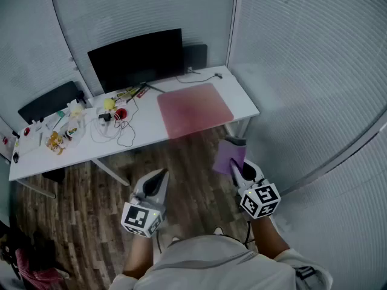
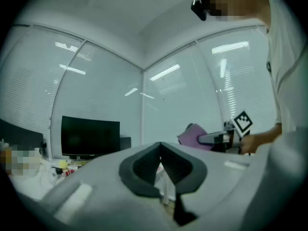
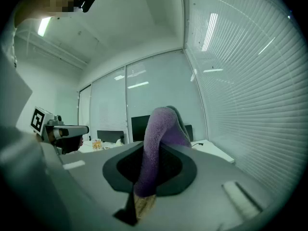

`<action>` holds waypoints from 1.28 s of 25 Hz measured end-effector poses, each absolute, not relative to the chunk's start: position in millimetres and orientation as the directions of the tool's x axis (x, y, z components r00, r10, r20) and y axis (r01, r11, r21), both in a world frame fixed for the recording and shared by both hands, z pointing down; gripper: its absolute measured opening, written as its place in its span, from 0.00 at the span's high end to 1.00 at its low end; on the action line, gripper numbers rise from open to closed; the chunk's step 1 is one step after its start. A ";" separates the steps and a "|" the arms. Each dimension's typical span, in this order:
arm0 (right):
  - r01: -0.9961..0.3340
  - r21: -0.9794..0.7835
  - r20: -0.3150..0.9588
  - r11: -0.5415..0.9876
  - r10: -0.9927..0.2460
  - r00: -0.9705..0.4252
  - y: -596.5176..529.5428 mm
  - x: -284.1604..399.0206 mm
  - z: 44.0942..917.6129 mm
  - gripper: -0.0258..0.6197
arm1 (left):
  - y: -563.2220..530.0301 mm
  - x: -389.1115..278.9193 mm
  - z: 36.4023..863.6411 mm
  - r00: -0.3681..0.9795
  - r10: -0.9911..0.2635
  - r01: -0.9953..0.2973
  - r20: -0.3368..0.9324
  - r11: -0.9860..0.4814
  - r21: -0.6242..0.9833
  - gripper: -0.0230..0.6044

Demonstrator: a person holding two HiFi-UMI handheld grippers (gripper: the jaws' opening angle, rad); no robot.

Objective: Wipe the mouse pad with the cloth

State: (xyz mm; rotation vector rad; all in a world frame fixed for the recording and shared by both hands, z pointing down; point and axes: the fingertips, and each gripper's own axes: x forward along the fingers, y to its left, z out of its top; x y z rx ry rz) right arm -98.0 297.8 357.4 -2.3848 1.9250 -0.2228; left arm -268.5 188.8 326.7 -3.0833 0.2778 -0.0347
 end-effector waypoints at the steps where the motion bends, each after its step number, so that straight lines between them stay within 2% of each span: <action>1: -0.966 -0.145 0.072 -0.213 -0.976 0.205 299.8 -98.8 358.1 0.89 | 190.9 -268.8 326.3 0.984 -0.177 -0.176 0.018 -0.983 -0.046 0.96; 22: -0.960 -0.223 0.064 -0.171 -0.985 0.160 328.2 -105.9 361.6 0.88 | 221.7 -268.4 324.1 0.985 -0.169 -0.167 0.029 -0.984 -0.055 0.96; 32: -0.959 -0.243 0.082 -0.149 -0.988 0.132 347.8 -64.1 378.2 0.88 | 242.2 -220.7 332.9 0.985 -0.169 -0.166 0.033 -0.984 -0.070 0.96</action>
